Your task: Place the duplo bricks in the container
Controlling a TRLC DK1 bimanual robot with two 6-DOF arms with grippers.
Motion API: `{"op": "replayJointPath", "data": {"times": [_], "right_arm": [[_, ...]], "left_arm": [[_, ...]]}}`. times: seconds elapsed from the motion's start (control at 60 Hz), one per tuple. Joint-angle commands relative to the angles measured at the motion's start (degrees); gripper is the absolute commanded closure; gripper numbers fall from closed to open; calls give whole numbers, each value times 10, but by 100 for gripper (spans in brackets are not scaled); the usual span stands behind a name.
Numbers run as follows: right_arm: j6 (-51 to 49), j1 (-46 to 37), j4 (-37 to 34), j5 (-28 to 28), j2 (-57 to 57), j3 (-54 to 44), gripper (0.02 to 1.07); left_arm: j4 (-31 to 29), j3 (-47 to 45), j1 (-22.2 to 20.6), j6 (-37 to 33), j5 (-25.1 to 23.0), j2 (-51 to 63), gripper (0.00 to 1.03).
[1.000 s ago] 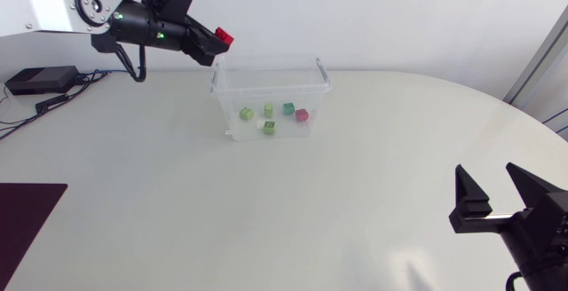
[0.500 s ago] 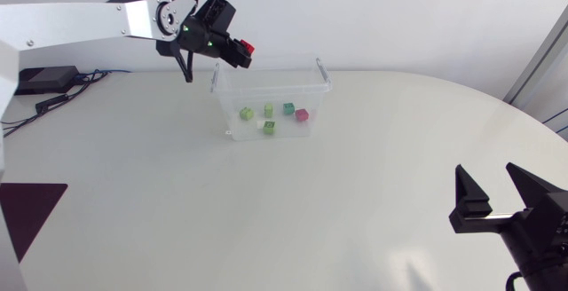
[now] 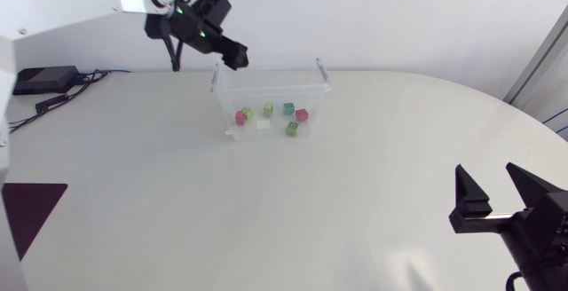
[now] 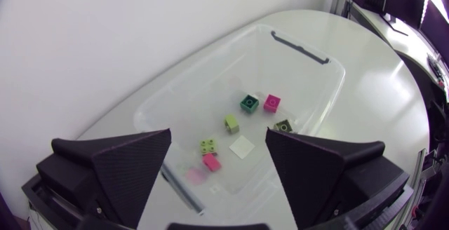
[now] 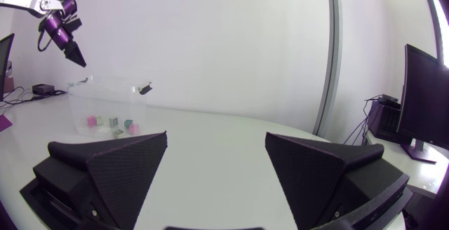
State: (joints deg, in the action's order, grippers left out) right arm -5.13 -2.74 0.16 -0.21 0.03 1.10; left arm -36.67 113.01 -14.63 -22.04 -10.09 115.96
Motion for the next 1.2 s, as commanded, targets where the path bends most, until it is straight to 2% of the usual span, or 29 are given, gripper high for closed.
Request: {"op": "replayJointPath", "data": {"times": [0.0, 0.067, 0.233, 0.433, 0.5, 0.517, 0.683, 0.933, 1.183], "right_arm": [[7, -2, -4, -2, -3, -11, 6], [7, -2, -4, -2, -3, -11, 6], [7, -2, -5, -2, -3, -11, 6], [7, -2, -5, -2, -3, -11, 6], [7, -2, -4, -2, -3, -11, 6], [7, -2, -4, -2, -3, -11, 6], [7, -2, -4, -2, -3, -11, 6], [7, -2, -4, -2, -3, -11, 6], [7, -2, -4, -2, -3, -11, 6]], "left_arm": [[-16, -17, 15, 17, 4, -101, 3], [-41, -42, 26, 21, 10, -145, 3], [-54, -143, 57, 31, 40, -254, 3], [-27, -281, 82, 31, 126, -352, 3], [-1, -336, 92, 31, 142, -383, 3], [21, -366, 100, 30, 147, -399, 3], [117, -525, 127, 24, 147, -485, 4], [250, -734, 138, 24, 147, -594, 4], [272, -814, 145, 19, 147, -662, 4]]}}
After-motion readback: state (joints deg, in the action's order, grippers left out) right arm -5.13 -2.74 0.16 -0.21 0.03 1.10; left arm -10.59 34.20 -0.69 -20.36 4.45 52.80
